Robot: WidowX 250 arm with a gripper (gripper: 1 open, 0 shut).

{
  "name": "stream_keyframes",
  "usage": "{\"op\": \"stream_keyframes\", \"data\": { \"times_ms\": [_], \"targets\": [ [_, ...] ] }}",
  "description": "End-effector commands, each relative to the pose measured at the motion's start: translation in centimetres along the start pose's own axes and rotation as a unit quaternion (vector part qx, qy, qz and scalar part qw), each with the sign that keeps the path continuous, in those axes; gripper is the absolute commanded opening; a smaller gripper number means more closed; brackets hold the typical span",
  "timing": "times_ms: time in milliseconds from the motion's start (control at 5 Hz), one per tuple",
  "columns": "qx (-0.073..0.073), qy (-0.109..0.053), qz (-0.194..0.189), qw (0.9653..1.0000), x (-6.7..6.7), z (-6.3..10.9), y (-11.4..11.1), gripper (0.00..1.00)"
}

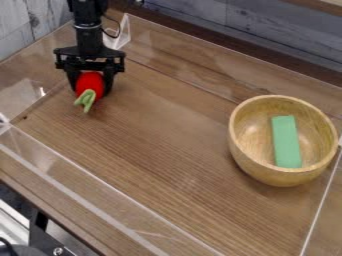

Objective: Move the red object to the right side of the table

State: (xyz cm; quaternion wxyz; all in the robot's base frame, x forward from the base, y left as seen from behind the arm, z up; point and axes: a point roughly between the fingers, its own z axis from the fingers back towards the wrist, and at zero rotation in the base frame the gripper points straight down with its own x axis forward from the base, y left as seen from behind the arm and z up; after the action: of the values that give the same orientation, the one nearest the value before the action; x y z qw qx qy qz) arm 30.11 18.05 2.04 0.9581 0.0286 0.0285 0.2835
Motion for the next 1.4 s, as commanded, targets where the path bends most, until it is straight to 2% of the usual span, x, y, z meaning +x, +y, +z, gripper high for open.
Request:
{"op": "stream_keyframes", "data": {
  "times_ms": [0,200,400,600,800,1000,1200],
  "targets": [
    [-0.01,-0.019,-0.007,0.9997,0.5,2.9,-0.5,0.0],
    [-0.014,-0.008,-0.028,0.9995,0.8,2.7,0.2,1.0],
    [-0.018,0.0,-0.054,0.9984,1.0,2.5,0.9,0.0],
    [-0.023,0.005,-0.065,0.9976,0.4,1.6,1.1,0.0],
    [-0.026,0.012,-0.074,0.9968,-0.2,1.0,1.2,1.0],
    [-0.036,0.02,-0.075,0.9963,-0.5,1.4,1.6,0.0],
    [-0.044,0.028,-0.075,0.9958,-0.6,1.8,1.9,0.0]
  ]
}}
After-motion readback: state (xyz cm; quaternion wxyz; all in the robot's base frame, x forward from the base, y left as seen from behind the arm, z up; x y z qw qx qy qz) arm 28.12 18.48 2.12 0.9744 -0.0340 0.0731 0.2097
